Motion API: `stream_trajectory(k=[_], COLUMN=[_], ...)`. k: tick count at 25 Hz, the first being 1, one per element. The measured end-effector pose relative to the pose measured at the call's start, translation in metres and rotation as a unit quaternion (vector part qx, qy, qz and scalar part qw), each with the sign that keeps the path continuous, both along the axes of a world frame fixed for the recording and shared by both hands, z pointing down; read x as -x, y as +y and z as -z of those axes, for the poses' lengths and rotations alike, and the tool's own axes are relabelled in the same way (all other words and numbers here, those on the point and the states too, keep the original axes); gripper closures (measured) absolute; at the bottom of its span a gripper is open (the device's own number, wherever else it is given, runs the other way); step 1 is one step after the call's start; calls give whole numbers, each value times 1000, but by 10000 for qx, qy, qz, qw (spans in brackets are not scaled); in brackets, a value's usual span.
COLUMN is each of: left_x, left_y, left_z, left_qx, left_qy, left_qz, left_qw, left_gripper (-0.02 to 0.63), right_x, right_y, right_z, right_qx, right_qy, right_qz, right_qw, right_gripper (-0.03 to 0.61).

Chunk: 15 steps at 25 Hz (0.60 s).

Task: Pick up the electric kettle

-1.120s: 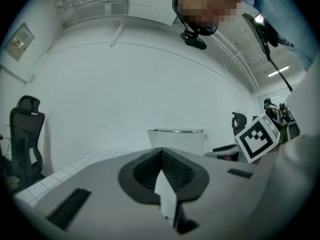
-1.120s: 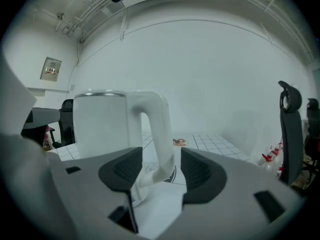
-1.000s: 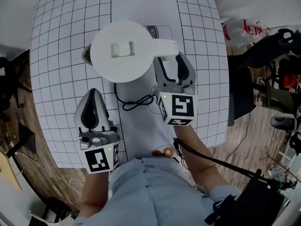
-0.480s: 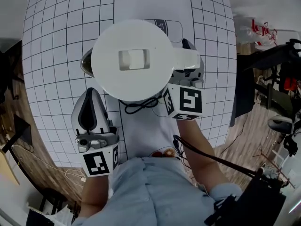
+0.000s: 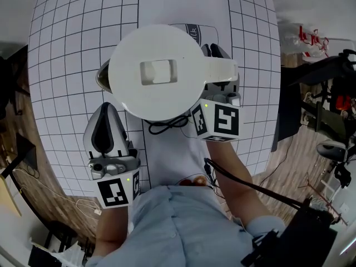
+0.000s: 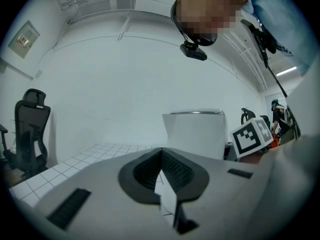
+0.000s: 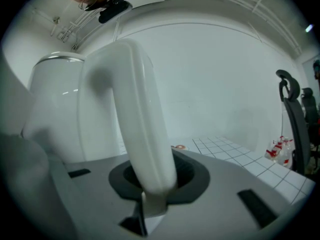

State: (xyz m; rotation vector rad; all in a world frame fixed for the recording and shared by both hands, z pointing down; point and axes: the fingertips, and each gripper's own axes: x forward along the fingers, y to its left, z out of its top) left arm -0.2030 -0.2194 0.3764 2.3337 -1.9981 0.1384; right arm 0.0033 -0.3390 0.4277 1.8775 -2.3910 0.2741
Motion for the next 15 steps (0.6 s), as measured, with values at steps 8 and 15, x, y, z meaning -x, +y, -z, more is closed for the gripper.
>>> stream_trajectory(k=[8,15], left_x=[4,6], left_y=[7,8], left_z=[6,11], left_qx=[-61,-126], left_qy=[-22,16], left_qz=[56,102], left_qw=[10000,9999], left_gripper=[614,614], right_x=[-5,-11], right_y=[-1,-6], right_z=[-4,8], right_qx=[125,34], right_qy=[-258,-601], right_qz=[-182,-302], right_qw=[9994,9977], right_gripper=[525,518])
